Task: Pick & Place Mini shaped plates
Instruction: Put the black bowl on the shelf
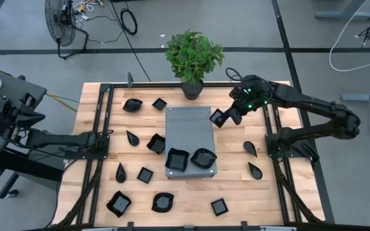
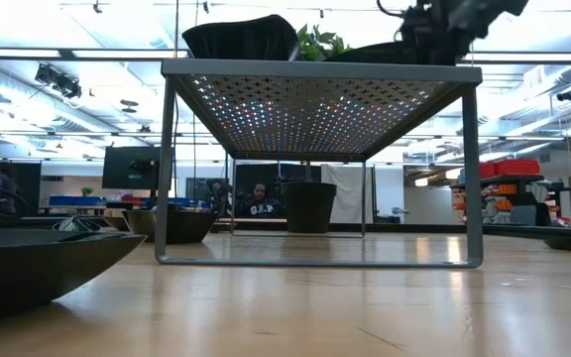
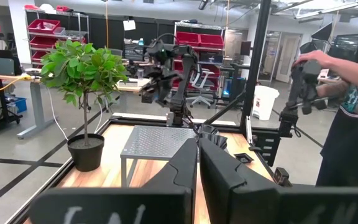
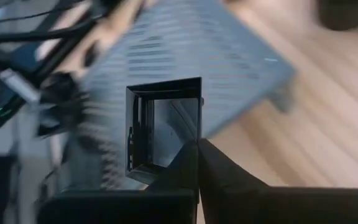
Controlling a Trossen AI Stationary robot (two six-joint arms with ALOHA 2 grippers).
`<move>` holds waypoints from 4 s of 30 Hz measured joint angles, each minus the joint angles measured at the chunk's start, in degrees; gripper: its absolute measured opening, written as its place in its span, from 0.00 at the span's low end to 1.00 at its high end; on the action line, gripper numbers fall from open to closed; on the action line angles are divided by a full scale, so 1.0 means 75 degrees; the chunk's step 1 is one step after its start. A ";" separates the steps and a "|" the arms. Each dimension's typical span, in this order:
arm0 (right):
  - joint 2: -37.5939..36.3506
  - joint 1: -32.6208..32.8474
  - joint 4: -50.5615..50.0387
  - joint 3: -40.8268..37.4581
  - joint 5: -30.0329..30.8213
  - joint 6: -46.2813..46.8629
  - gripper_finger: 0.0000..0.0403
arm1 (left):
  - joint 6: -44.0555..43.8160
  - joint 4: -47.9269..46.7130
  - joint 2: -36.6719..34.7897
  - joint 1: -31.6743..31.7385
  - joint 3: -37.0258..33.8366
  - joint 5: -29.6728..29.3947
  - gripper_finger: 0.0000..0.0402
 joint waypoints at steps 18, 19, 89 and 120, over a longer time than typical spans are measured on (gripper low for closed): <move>0.1893 0.0355 -0.0156 0.1849 -0.1563 -0.0993 0.00 | 0.0002 0.0000 -0.0001 0.0003 0.0001 0.0000 0.06; 0.1992 0.0355 -0.0154 0.1864 -0.1563 -0.0992 0.00 | 0.0005 0.0000 0.0000 0.0003 0.0000 0.0000 0.06; 0.2920 -0.0438 0.2118 0.0095 -0.1119 0.1975 0.00 | 0.0000 -0.0001 0.0001 0.0003 0.0003 0.0000 0.06; 0.2963 -0.0755 0.1970 0.0089 -0.1700 0.0970 0.00 | 0.0005 0.0001 -0.0001 0.0000 0.0000 0.0000 0.06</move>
